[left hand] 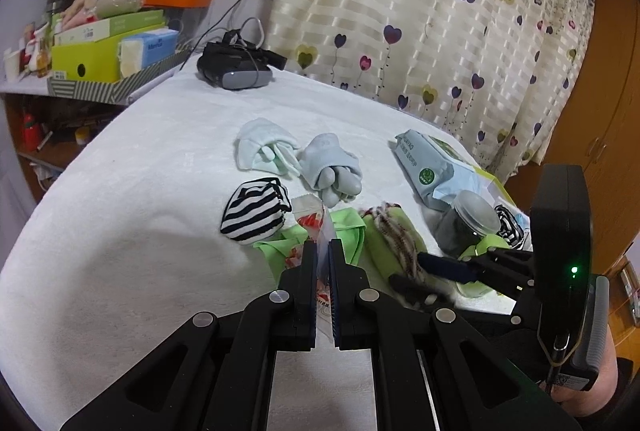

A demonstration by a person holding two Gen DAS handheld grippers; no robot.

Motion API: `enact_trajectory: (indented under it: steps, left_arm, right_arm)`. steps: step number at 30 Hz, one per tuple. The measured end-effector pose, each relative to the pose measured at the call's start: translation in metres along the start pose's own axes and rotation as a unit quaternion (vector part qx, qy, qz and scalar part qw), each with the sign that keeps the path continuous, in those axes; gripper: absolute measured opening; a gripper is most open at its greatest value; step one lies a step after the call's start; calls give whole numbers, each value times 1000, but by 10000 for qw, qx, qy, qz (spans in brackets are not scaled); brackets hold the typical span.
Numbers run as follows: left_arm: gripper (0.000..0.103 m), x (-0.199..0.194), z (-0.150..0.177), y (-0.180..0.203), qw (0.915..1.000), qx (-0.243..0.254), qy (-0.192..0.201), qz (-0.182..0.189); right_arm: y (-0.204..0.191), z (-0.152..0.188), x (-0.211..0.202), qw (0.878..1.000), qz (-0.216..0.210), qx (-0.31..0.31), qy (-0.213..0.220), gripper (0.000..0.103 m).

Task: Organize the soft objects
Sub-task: 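Grasp the plastic bag with the left tool while the right tool grasps the red-patterned towel, then carry the plastic bag and red-patterned towel over the white box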

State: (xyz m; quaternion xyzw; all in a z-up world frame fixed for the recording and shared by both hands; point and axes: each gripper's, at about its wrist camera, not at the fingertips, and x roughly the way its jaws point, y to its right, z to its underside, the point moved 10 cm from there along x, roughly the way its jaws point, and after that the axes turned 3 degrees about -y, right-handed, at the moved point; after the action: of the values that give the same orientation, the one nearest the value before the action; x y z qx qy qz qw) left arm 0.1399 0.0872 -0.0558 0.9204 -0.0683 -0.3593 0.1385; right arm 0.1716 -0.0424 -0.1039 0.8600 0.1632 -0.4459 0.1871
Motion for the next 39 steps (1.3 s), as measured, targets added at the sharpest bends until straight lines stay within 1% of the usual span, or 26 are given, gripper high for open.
enact_trajectory:
  steps: [1,4,7,9,15,21,30,39]
  left_arm:
    - [5,-1,0,1,10000,6,10,6]
    - [5,-5,-1,3,10000,29,49,33]
    - [5,-13,-2,7,9999,69,115,42]
    - [5,-18,-3,10,9998,93,167,32]
    - [5,-34,-4,24,9993,220,290,-3]
    - [5,-48,-7,47,9982,441,409,46]
    - [5,-56,-7,92,9956,802,456,194]
    - [5,-49,1,131,9931,1060,335,375]
  right_arm:
    - [0,-1,-1,10000,-30,11,21,19]
    - [0,0,-8,9999,-59,9,111,17]
    - [-1,0,-15,9996,-188,68,214,16]
    - [-2,0,-24,9986,-349,153,353,16]
    - [-4,-2,-55,9950,-562,256,790,16]
    - [-1,-2,-87,9895,-708,389,1203,16]
    - [25,13,-126,9816,-648,715,1648,16]
    - [60,40,-147,9758,-500,1105,1820,16]
